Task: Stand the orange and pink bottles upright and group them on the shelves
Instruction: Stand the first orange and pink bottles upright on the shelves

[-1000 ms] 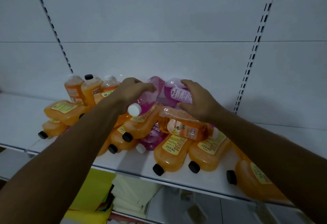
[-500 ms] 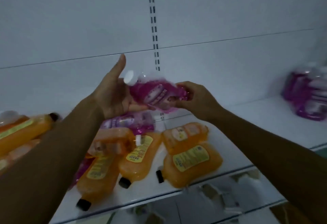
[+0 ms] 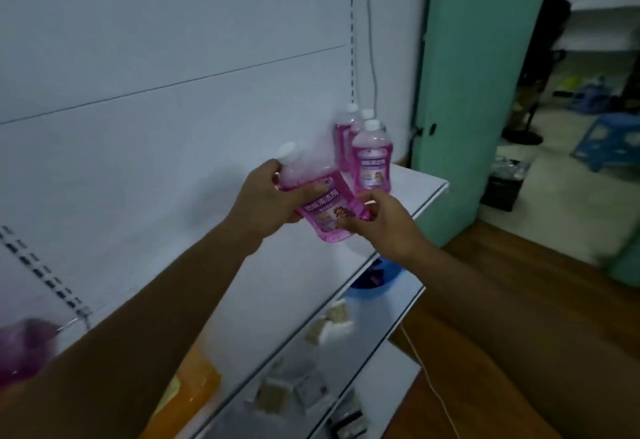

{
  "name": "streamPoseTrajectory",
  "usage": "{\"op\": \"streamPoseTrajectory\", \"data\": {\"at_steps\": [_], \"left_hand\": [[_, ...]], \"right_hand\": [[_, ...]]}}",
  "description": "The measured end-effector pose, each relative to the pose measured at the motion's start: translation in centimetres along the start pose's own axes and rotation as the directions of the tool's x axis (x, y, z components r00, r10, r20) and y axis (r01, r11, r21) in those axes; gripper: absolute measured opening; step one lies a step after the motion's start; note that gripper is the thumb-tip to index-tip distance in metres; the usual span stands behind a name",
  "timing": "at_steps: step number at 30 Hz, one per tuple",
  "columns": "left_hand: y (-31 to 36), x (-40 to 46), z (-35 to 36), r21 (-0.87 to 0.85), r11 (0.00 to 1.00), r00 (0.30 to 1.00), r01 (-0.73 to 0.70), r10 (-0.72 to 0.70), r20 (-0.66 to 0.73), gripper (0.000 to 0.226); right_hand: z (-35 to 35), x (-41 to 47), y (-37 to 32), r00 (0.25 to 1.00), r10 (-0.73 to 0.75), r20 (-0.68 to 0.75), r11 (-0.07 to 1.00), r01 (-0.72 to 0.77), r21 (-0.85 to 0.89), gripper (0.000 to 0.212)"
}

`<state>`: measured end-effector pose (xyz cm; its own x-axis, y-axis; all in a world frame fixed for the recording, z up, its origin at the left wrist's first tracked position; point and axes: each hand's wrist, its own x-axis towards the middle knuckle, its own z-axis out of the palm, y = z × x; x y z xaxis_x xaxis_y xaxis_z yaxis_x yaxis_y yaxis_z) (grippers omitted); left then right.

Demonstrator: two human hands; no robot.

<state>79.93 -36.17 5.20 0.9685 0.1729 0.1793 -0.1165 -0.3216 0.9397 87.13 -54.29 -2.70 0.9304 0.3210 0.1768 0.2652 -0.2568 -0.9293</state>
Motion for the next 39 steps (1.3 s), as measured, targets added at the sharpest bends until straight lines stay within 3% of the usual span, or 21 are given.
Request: {"op": "streamPoseTrajectory", "data": {"at_steps": [5, 11, 17, 25, 28, 35, 37, 39], "left_hand": [[0.1, 6.0, 8.1, 0.128, 0.984, 0.992, -0.124, 0.127, -0.013, 0.061], [-0.1, 13.7, 16.4, 0.28, 0.937, 0.974, -0.209, 0.225, -0.028, 0.071], [-0.9, 19.2, 22.3, 0.386, 0.88, 0.957, -0.278, 0.289, 0.031, 0.07], [-3.2, 22.3, 23.7, 0.535, 0.819, 0.974, -0.21, 0.223, 0.04, 0.073], [-3.1, 22.5, 23.5, 0.575, 0.785, 0.972, -0.23, 0.21, 0.103, 0.071], [-2.2, 20.9, 22.6, 0.589, 0.761, 0.958, -0.274, 0.158, 0.241, 0.082], [-1.5, 19.5, 22.1, 0.571, 0.761, 0.947, -0.308, 0.187, 0.261, 0.078], [-0.8, 17.9, 21.3, 0.512, 0.791, 0.938, -0.334, 0.225, 0.264, 0.068]], "right_hand": [[-6.1, 3.2, 4.4, 0.992, 0.017, -0.125, 0.997, -0.027, -0.072, 0.042], [-11.8, 7.9, 8.9, 0.969, 0.04, -0.242, 0.992, -0.066, -0.104, 0.03], [-16.1, 11.9, 12.2, 0.97, 0.074, -0.233, 0.982, -0.112, -0.153, 0.03], [-15.7, 14.7, 14.2, 0.973, 0.108, -0.204, 0.97, -0.148, -0.195, 0.028], [-15.3, 15.2, 14.3, 0.969, 0.122, -0.215, 0.968, -0.164, -0.191, 0.03], [-14.7, 15.3, 13.7, 0.974, 0.131, -0.186, 0.924, -0.187, -0.333, 0.018], [-14.6, 14.7, 13.7, 0.971, 0.133, -0.2, 0.906, -0.201, -0.373, 0.009], [-14.4, 13.6, 13.7, 0.959, 0.139, -0.248, 0.881, -0.234, -0.41, 0.012]]}}
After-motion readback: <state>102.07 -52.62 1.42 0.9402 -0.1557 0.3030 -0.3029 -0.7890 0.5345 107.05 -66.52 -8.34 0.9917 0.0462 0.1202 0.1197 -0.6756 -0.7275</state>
